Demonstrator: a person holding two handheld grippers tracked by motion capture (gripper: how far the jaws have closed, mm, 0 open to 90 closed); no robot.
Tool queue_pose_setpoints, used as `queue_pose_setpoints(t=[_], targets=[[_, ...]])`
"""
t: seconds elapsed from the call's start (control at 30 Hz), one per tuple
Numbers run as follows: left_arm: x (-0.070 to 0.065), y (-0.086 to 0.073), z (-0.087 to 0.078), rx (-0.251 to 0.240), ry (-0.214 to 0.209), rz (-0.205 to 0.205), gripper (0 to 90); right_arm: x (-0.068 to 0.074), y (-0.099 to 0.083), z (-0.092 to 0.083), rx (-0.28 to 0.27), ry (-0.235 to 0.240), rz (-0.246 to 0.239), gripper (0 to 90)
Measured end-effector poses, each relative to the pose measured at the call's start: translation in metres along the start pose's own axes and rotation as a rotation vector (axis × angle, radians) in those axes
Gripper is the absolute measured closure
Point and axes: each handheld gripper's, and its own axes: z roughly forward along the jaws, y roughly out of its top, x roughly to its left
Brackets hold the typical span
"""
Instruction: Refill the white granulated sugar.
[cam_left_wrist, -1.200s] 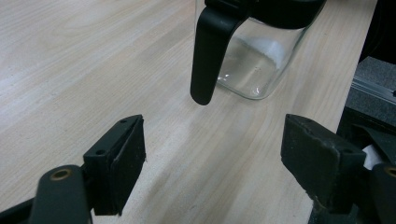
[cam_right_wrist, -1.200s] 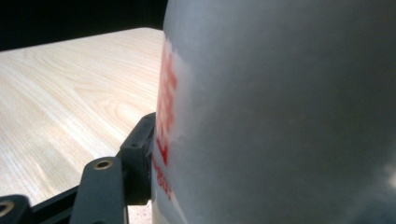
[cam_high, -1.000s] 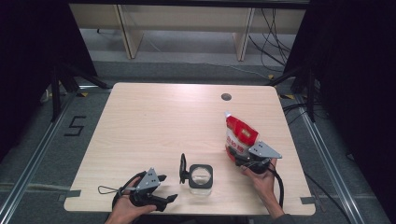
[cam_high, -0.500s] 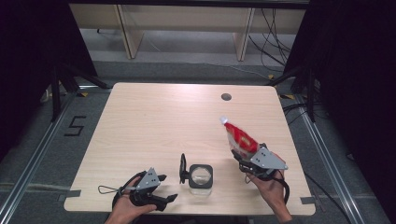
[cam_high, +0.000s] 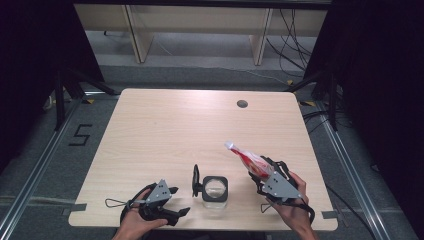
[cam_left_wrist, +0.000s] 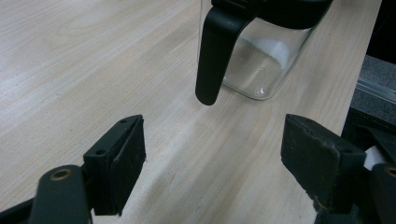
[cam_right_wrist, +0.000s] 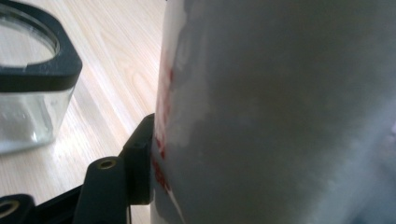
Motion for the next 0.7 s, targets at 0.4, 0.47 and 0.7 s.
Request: queue_pose_setpoints(t=[0.4, 0.47, 0.7], targets=[[-0.002, -0.001, 0.001, -0.007, 0.002, -0.041, 21.5, 0.014, 0.007, -0.025, 0.071, -0.071, -0.275, 40.6], [-0.002, -0.001, 0.000, -0.004, 0.010, -0.043, 21.5, 0.017, 0.008, -0.030, 0.087, -0.084, -0.352, 40.6], [-0.002, -0.001, 0.000, -0.007, 0.007, -0.041, 21.5, 0.034, 0.006, -0.036, 0.133, -0.099, -0.489, 40.8]])
